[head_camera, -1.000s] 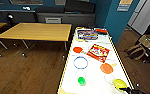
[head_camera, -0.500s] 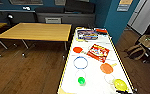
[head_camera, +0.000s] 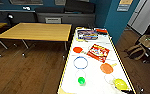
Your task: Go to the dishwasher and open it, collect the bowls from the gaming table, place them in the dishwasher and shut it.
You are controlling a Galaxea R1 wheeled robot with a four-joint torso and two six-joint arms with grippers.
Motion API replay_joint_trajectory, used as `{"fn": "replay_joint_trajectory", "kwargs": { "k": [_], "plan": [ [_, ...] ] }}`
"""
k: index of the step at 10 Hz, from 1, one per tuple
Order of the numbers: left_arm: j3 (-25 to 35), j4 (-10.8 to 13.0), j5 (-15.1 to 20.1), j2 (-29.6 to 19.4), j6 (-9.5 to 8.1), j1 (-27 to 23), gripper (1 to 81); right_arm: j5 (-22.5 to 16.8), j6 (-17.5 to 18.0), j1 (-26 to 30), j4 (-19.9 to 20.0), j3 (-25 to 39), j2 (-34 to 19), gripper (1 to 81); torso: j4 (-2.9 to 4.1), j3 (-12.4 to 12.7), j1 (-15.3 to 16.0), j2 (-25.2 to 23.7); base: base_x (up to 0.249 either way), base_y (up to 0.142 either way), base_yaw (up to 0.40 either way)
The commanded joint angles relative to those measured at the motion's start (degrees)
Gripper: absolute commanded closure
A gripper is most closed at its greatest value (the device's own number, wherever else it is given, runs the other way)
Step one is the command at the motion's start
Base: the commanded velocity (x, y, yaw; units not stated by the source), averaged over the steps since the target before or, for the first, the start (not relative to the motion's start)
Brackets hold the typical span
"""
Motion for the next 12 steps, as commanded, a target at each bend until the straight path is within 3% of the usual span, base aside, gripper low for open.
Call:
{"fn": "replay_joint_trajectory", "kwargs": {
  "k": [1,9,12],
  "plan": [
    [0.49,-0.29,4.33,0.08,0.27,-0.10,1.0,-3.32,0.77,8.69,0.92,1.37,-7.53,1.0,0.00,0.00,0.00,0.00,0.000,0.000,0.000],
    [0.32,-0.64,4.33,-0.45,0.18,0.07,1.0,-3.42,0.77,9.58,0.92,-0.03,-2.97,1.0,0.00,0.00,0.00,0.00,0.000,0.000,0.000],
    [0.32,-0.73,4.33,-0.53,0.27,0.07,1.0,-3.42,1.38,8.26,0.92,-3.19,-0.16,1.0,0.00,0.00,0.00,0.00,0.000,0.000,0.000]
  ]
}}
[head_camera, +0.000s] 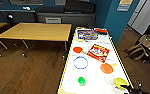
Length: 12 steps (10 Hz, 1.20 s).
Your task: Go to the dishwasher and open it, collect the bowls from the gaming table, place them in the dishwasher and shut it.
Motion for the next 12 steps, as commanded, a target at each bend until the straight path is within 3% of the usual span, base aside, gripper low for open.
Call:
{"fn": "replay_joint_trajectory", "kwargs": {
  "k": [1,2,5,8,11,12],
  "plan": [
    [0.32,-0.69,4.36,-0.30,0.27,0.05,1.0,-1.10,0.57,4.06,0.64,-2.25,-2.15,1.0,0.00,0.00,0.00,0.00,0.000,0.000,0.000],
    [0.32,-0.69,4.36,-0.30,0.27,0.05,1.0,-1.10,0.57,3.72,0.81,-2.77,-2.23,81.1,0.00,0.00,0.00,0.00,0.000,0.000,0.000],
    [0.32,-0.69,4.36,-0.30,0.27,0.05,1.0,-0.39,0.92,3.71,0.82,-0.86,-4.24,81.1,0.00,0.00,0.00,0.02,0.000,0.000,0.000],
    [0.32,-0.60,4.36,-0.04,0.27,0.05,1.0,-2.29,0.83,10.82,0.04,14.52,-17.95,81.1,0.00,0.00,0.00,0.02,0.000,0.000,0.000],
    [0.67,-0.34,3.57,0.22,0.27,0.05,1.0,-18.92,-0.31,17.95,-0.50,24.10,-27.26,81.1,0.00,-0.02,0.00,0.02,0.000,0.000,0.000],
    [0.84,-0.17,2.79,0.22,0.27,-0.03,1.0,-20.26,-2.30,16.20,-1.46,26.64,-29.89,81.1,0.00,-0.02,0.00,0.02,0.000,0.000,0.000]
  ]
}}
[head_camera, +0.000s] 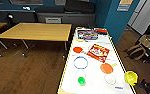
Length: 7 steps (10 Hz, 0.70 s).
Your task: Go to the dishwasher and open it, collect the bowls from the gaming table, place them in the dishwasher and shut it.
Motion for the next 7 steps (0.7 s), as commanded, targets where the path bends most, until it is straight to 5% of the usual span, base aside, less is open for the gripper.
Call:
{"fn": "replay_joint_trajectory", "kwargs": {
  "k": [1,3,7],
  "plan": [
    [1.47,-0.05,2.72,-0.36,0.36,0.05,1.0,-14.10,-5.64,3.73,-2.59,12.84,-13.75,81.1,0.00,0.00,0.00,0.00,0.000,0.000,0.000],
    [5.50,0.04,2.29,-2.38,0.53,-0.04,1.0,-8.35,-10.64,-7.95,-4.78,14.25,-15.25,81.1,0.00,0.00,0.00,0.00,0.000,0.000,0.000],
    [14.88,0.04,-0.16,-7.81,0.62,-0.03,1.0,15.10,-12.85,-35.50,-12.04,13.11,-15.69,81.1,0.00,0.00,0.00,0.00,0.000,0.000,0.000]
  ]
}}
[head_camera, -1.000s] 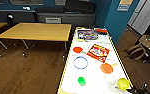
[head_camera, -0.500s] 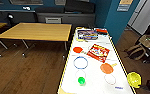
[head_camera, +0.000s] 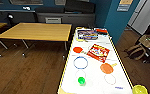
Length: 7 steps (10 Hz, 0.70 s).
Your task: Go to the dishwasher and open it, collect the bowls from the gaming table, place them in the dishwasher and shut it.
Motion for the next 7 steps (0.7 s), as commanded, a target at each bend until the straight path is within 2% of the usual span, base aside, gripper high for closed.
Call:
{"fn": "replay_joint_trajectory", "kwargs": {
  "k": [1,3,4,5,6,7],
  "plan": [
    [9.13,0.08,1.73,-5.53,0.91,-0.01,1.0,29.88,-6.05,-36.62,-11.32,0.83,-4.71,81.1,0.00,0.00,0.00,0.00,0.000,0.000,0.000],
    [17.93,1.48,-1.34,-10.71,0.91,-0.01,1.0,43.49,-6.05,-48.53,-13.70,-4.97,-0.22,81.1,0.00,0.00,0.00,0.00,0.000,0.000,0.000],
    [23.90,1.57,-2.39,-14.57,0.91,-0.27,1.0,47.19,-6.05,-52.49,-14.58,-8.48,2.41,81.1,0.00,0.00,0.00,0.00,0.000,0.000,0.000],
    [29.66,1.75,-3.96,-18.32,0.91,-0.45,1.0,50.33,-6.05,-55.33,-15.45,-12.06,5.02,81.1,0.00,0.02,0.00,-0.02,0.000,0.000,0.000],
    [34.06,1.75,-4.59,-21.23,1.00,-1.06,1.0,51.68,-5.80,-56.66,-17.28,-16.00,8.25,81.1,0.00,0.02,0.00,0.00,0.000,0.000,0.000],
    [37.62,1.75,-4.60,-23.63,1.00,-1.76,1.0,51.43,-5.44,-56.50,-18.97,-19.63,12.66,81.1,0.00,0.02,0.00,-0.02,0.000,0.000,0.000]
  ]
}}
